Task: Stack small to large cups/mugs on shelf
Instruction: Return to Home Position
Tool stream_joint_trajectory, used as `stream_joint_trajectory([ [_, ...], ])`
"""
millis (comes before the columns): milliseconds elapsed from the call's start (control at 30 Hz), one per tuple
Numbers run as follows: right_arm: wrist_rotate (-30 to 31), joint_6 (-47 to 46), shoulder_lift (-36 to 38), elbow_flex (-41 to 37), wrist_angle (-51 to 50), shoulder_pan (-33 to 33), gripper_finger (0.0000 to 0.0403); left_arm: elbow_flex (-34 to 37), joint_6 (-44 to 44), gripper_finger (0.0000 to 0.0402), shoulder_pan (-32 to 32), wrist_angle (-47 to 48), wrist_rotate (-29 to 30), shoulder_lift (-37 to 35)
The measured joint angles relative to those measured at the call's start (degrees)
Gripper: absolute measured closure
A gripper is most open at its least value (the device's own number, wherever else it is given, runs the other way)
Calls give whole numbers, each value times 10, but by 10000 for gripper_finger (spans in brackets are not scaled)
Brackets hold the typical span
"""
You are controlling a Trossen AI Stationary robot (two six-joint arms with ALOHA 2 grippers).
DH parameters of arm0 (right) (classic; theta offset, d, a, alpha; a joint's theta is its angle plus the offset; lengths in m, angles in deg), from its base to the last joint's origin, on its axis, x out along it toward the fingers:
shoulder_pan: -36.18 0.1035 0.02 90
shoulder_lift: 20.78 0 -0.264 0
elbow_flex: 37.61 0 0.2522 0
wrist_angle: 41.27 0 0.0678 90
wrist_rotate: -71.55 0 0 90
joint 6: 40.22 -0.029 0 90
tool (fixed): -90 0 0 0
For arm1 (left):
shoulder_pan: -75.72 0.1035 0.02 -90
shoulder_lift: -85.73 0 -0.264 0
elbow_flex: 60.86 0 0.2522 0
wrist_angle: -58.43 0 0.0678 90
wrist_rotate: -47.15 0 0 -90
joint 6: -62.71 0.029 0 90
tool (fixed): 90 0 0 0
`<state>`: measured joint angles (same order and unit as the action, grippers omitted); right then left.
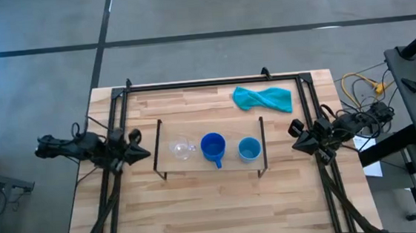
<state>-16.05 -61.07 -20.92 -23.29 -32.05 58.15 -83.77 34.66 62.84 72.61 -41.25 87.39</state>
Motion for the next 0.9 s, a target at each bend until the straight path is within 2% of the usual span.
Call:
stream_joint_trajectory([
  [200,0,-2,0,0,0,0,394,33,1,402,0,-35,-19,0],
  [500,4,-32,0,0,1,0,394,74,20,402,0,-70,-88,0],
  [900,7,-53,0,0,1,0,394,87,89,402,0,-29,-102,4],
])
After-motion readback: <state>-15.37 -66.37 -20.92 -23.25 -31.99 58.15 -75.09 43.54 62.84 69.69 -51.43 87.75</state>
